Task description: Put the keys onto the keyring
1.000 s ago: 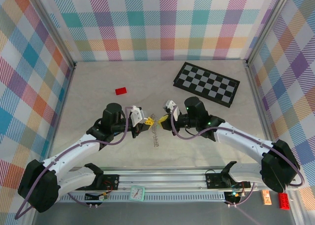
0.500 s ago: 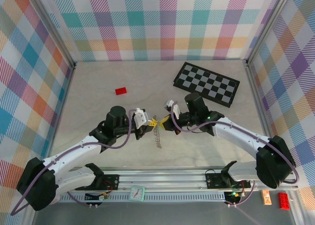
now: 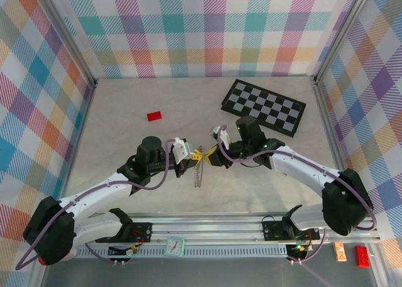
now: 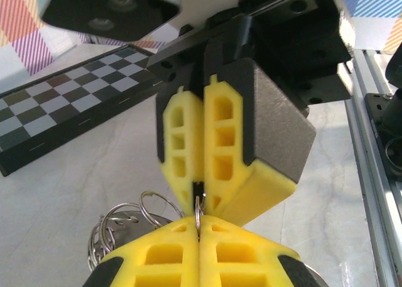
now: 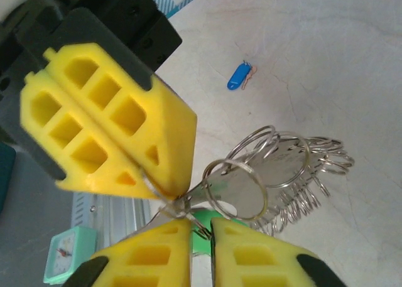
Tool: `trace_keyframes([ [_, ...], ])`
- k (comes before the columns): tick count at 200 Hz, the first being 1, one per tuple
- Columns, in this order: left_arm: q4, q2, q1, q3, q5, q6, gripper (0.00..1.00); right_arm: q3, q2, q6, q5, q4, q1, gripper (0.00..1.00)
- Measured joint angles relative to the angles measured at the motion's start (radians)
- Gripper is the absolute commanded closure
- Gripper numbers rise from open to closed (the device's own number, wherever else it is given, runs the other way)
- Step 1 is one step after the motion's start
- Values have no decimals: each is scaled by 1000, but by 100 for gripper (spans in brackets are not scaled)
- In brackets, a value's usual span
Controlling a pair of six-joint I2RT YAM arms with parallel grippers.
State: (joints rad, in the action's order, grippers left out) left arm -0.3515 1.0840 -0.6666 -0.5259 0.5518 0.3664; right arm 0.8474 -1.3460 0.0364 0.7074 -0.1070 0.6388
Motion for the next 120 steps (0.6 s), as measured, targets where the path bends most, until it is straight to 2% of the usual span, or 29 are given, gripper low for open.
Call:
trace_keyframes([
  [23, -52, 5, -6, 14, 2, -19, 100, -9, 29, 23, -39, 2, -1, 67],
  [45, -105, 27, -8, 14, 16, -39, 100, -55, 137, 87, -105, 19, 0, 62],
  [76, -166, 68, -9, 21, 42, -66, 100, -83, 274, 196, -166, 25, 0, 62],
  [120, -201, 82, -10, 32, 78, -87, 100, -93, 294, 286, -154, 44, 0, 67],
])
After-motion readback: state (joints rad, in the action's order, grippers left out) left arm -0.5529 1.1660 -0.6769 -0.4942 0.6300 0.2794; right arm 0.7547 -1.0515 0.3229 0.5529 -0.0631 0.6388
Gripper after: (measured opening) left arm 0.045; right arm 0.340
